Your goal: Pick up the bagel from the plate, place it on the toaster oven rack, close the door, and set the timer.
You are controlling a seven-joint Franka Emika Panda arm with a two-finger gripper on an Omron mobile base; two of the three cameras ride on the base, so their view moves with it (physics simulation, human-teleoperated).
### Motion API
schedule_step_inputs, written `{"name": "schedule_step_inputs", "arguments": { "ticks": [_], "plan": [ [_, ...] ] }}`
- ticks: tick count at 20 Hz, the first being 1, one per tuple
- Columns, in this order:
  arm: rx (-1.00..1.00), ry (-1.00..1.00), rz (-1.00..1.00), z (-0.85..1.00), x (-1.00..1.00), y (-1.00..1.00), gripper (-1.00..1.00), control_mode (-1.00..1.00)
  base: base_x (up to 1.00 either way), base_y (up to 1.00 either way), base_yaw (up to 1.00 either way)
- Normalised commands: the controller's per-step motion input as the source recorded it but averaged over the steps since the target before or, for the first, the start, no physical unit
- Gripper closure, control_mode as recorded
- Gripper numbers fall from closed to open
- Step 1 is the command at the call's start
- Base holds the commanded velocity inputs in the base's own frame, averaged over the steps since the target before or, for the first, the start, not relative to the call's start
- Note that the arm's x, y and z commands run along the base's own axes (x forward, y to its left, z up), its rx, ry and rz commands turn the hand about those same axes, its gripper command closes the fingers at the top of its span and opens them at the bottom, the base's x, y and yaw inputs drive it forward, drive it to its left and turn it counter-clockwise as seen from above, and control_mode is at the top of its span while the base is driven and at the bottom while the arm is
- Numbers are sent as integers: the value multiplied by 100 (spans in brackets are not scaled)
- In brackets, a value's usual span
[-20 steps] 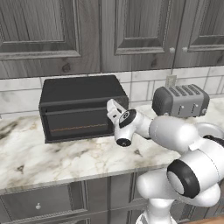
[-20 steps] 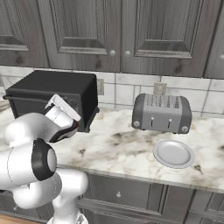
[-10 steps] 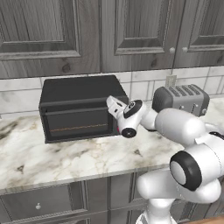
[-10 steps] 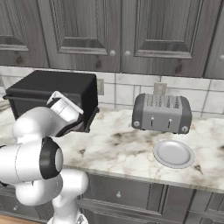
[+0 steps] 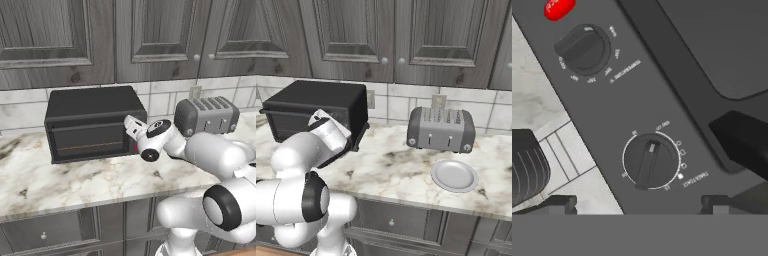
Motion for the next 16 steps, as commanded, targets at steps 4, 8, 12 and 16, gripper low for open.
{"name": "schedule_step_inputs", "arguments": {
  "ticks": [4, 8, 12, 16],
  "plan": [
    [0, -7, -17, -14, -19, 9, -100, -100, 0, 0, 0],
    [0, -14, -18, 0, 2, 19, -100, -100, 0, 0, 0],
    [0, -11, -20, -2, 10, 9, -100, -100, 0, 0, 0],
    [2, -3, -17, -16, 0, 0, -100, -100, 0, 0, 0]
  ]
}}
